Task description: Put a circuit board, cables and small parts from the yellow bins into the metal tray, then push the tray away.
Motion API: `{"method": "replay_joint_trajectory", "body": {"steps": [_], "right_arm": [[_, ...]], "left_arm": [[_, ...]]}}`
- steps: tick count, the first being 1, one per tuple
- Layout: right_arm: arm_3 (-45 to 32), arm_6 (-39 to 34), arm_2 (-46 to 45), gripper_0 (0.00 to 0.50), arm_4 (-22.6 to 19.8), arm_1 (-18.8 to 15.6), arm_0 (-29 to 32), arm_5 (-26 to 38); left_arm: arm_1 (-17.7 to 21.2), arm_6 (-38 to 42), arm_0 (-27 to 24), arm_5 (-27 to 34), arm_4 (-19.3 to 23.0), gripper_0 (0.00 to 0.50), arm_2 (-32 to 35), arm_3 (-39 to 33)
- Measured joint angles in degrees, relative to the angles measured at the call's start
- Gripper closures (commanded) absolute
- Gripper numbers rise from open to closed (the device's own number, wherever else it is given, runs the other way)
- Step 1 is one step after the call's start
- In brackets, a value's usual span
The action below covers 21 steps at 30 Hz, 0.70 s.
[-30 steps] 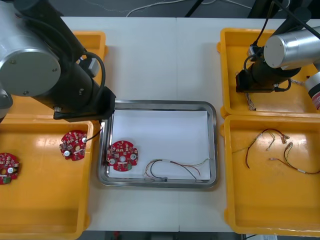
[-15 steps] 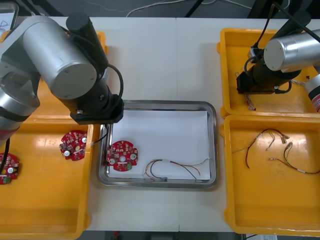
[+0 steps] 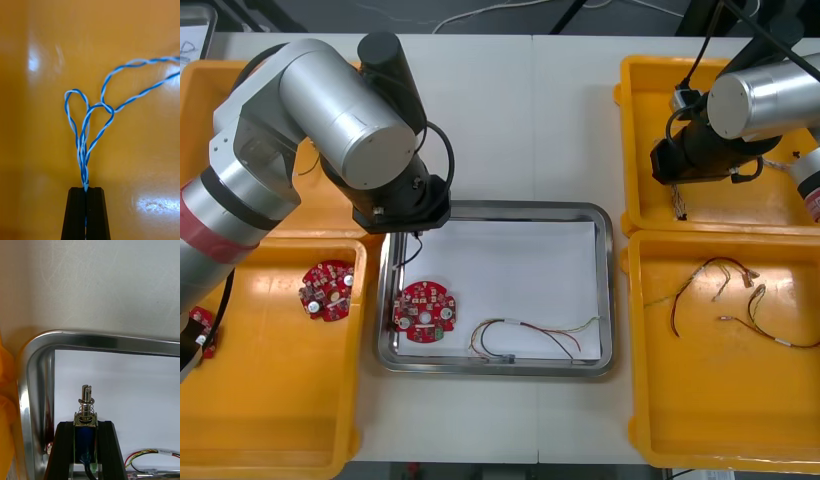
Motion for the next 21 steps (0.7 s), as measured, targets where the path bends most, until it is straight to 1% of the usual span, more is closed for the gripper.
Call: {"method": "replay_joint_trajectory", "body": {"steps": [4, 9, 12, 15, 19, 21], "right_arm": [[-3.54, 0.01, 0.00, 0.500, -0.02, -1.03, 0.29, 0.70], [-7.68, 1.05, -0.17, 0.500, -0.32, -2.68, 0.30, 4.43], [-9.13, 6.48, -1.44, 0.500, -1.04, -3.10, 0.31, 7.39], [-9.51, 12.18, -4.43, 0.500, -2.99, -3.12, 0.34, 10.15], [-9.64, 15.50, -9.11, 0.500, -5.63, -3.19, 0.39, 13.64], [-10.03, 18.80, -10.71, 0.500, -5.99, -3.32, 0.42, 14.93]], "left_arm": [[-0.13, -0.02, -0.03, -0.10, -0.84, 0.500, -0.94, 0.93], [-1.20, -0.07, -0.04, -0.10, -2.66, 0.500, -1.03, 2.36], [-1.93, -0.07, -0.04, -0.13, -3.39, 0.500, -1.03, 2.78], [-2.39, -0.09, -0.04, -0.71, -3.98, 0.500, -1.03, 3.05], [-2.76, -0.13, -0.04, -2.32, -5.04, 0.500, -1.16, 3.57], [-2.82, -0.15, -0.04, -3.45, -5.71, 0.500, -1.74, 3.97]]}}
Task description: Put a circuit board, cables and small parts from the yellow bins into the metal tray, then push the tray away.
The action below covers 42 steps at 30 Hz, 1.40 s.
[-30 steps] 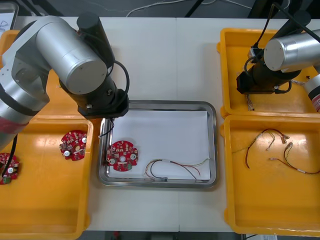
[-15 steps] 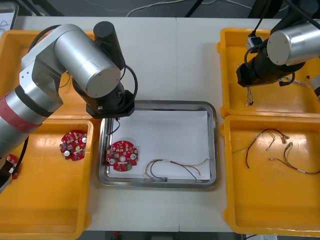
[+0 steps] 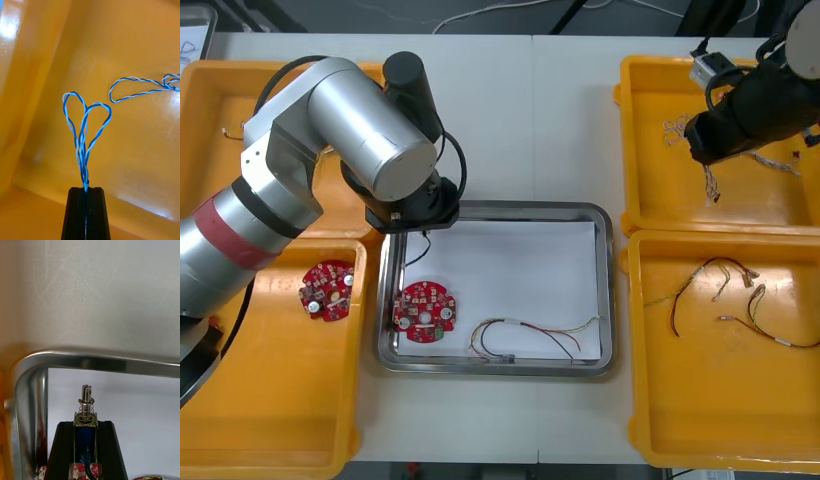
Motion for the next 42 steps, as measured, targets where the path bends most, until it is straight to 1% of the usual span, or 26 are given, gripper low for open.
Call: {"method": "replay_joint_trajectory", "body": {"steps": [4, 10, 15, 22, 28, 29, 30, 31, 32, 33, 35, 36, 37, 40, 42], "right_arm": [[-1.73, 6.75, -1.46, 0.500, -0.27, -0.47, 0.03, 2.95], [-5.21, 8.59, -4.24, 0.500, -1.06, -0.60, 0.06, 8.51], [-7.72, 14.25, -6.13, 0.500, -1.70, -0.61, 0.08, 12.90], [-12.23, 14.29, -6.35, 0.500, -2.28, -0.61, 0.16, 17.81], [-16.08, 14.29, -6.35, 0.500, -2.28, -0.26, 0.33, 18.21], [-16.67, 14.29, -6.35, 0.500, -2.29, -0.06, 0.36, 18.22], [-17.27, 14.29, -6.35, 0.500, -2.29, 0.18, 0.37, 18.22], [-17.91, 14.29, -6.35, 0.500, -2.31, 0.48, 0.39, 18.24], [-18.48, 14.30, -6.35, 0.500, -2.36, 0.82, 0.39, 18.25], [-19.13, 14.30, -6.33, 0.500, -2.45, 1.23, 0.40, 18.27], [-20.44, 14.30, -6.06, 0.500, -2.65, 2.15, 0.41, 18.39], [-21.24, 14.30, -5.69, 0.500, -2.66, 2.59, 0.41, 18.43], [-21.98, 14.30, -5.26, 0.500, -2.66, 2.97, 0.41, 18.43], [-24.05, 14.30, -3.53, 0.500, -2.63, 3.92, 0.42, 18.43], [-25.02, 14.30, -2.45, 0.500, -2.61, 4.47, 0.42, 18.43]], "left_arm": [[-0.03, -0.11, 0.03, -1.32, -0.80, 0.500, -1.24, 0.66], [-0.08, -1.06, 0.84, -1.47, -2.24, 0.500, -1.40, 0.68], [-0.09, -2.03, 2.29, -1.48, -3.77, 0.500, -1.40, 0.55], [-0.09, -2.03, 4.28, -1.83, -5.34, 0.500, -1.40, -0.11], [-0.09, -2.04, 5.28, -2.61, -6.28, 0.500, -1.40, -0.35], [-0.09, -2.04, 5.28, -2.62, -6.31, 0.479, -1.40, -0.36], [-0.09, -2.04, 5.28, -2.63, -6.31, 0.435, -1.40, -0.39], [-0.09, -2.04, 5.28, -2.64, -6.34, 0.317, -1.40, -0.40], [-0.09, -2.04, 5.28, -2.65, -6.35, 0.238, -1.40, -0.41], [-0.09, -2.04, 5.28, -2.66, -6.37, 0.174, -1.40, -0.42], [-0.09, -2.04, 5.28, -2.69, -6.40, 0.123, -1.40, -0.45], [-0.09, -2.04, 5.28, -2.69, -6.40, 0.116, -1.40, -0.46], [-0.09, -2.04, 5.28, -2.70, -6.40, 0.091, -1.40, -0.47], [-0.09, -2.04, 5.28, -2.72, -6.40, 0.056, -1.40, -0.58], [-0.09, -2.04, 5.28, -2.72, -6.39, 0.044, -1.40, -0.80]]}}
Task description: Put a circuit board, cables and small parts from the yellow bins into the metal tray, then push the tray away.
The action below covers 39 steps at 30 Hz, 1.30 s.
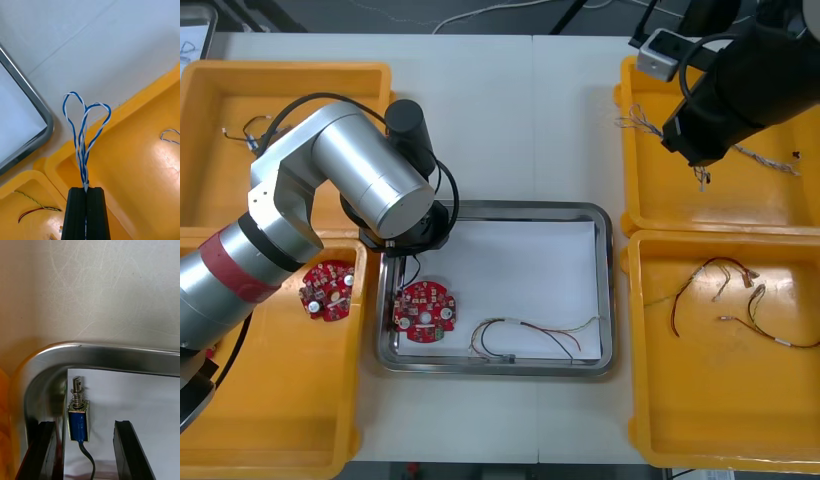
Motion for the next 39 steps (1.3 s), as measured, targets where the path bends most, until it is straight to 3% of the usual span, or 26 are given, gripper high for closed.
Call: {"method": "replay_joint_trajectory", "body": {"steps": [7, 12, 21, 30, 35, 39], "right_arm": [[-2.87, 0.00, 5.51, 0.500, 1.36, 1.70, 0.01, 0.01], [-4.31, 0.00, 10.50, 0.500, 1.44, 2.18, 0.01, 0.01], [-4.49, -0.05, 19.16, 0.500, 1.27, 2.35, 0.02, -1.26], [-4.53, -1.30, 26.47, 0.500, 2.81, 2.65, 0.03, -6.47], [-4.53, -2.84, 30.56, 0.500, 4.87, 3.31, 0.04, -9.21], [-4.52, -6.11, 34.49, 0.500, 5.50, 3.59, 0.04, -12.78]], "left_arm": [[0.00, 0.00, 0.00, 0.31, 1.54, 0.035, 0.39, -1.89], [0.00, 0.00, -0.01, 4.91, 3.60, 0.037, 2.52, -5.19], [0.08, 0.00, -1.23, 16.10, 10.28, 0.012, 10.42, -9.96], [3.06, -0.22, -2.88, 16.76, 16.29, 0.005, 20.35, -14.01], [5.66, -4.82, -2.87, 16.81, 16.41, 0.003, 24.12, -14.19], [6.66, -13.10, -2.87, 16.82, 14.61, 0.005, 26.36, -13.02]]}}
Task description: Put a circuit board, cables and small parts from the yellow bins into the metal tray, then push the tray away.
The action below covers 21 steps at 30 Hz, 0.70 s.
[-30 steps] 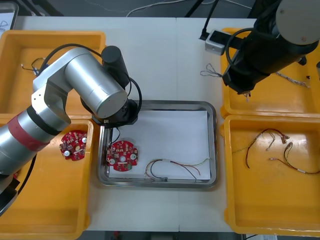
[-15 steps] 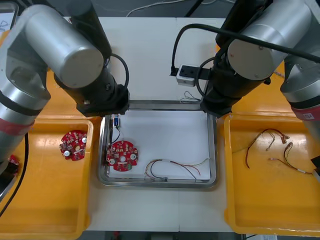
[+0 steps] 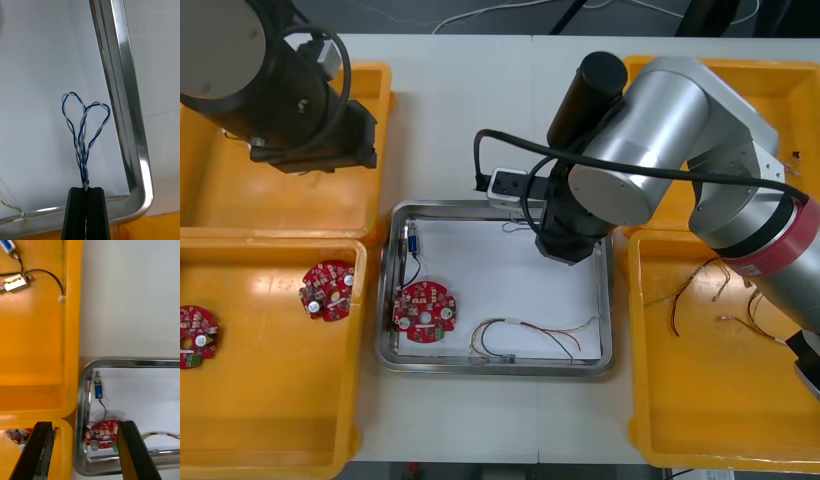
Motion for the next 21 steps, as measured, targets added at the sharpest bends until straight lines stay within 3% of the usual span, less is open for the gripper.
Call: {"method": "replay_joint_trajectory", "body": {"steps": [4, 14, 19, 21], "right_arm": [[0.62, -0.87, 3.65, 0.500, 0.77, 0.13, 0.00, -3.00], [7.56, -0.87, 9.72, 0.500, 0.86, 0.27, 0.01, -11.78], [9.69, -0.85, 11.08, 0.500, 0.92, 0.44, 0.01, -13.18], [10.14, -0.84, 11.19, 0.446, 1.11, 0.53, 0.02, -13.20]], "left_arm": [[0.31, -6.43, 0.00, 0.01, -4.02, 0.004, 1.78, 2.64], [0.41, -8.57, 0.04, 0.03, -11.99, 0.005, 8.73, 10.90], [0.41, -14.55, 0.08, 0.03, -14.86, 0.006, 11.81, 16.10], [0.41, -18.08, 0.09, -0.11, -15.50, 0.006, 12.91, 18.05]]}}
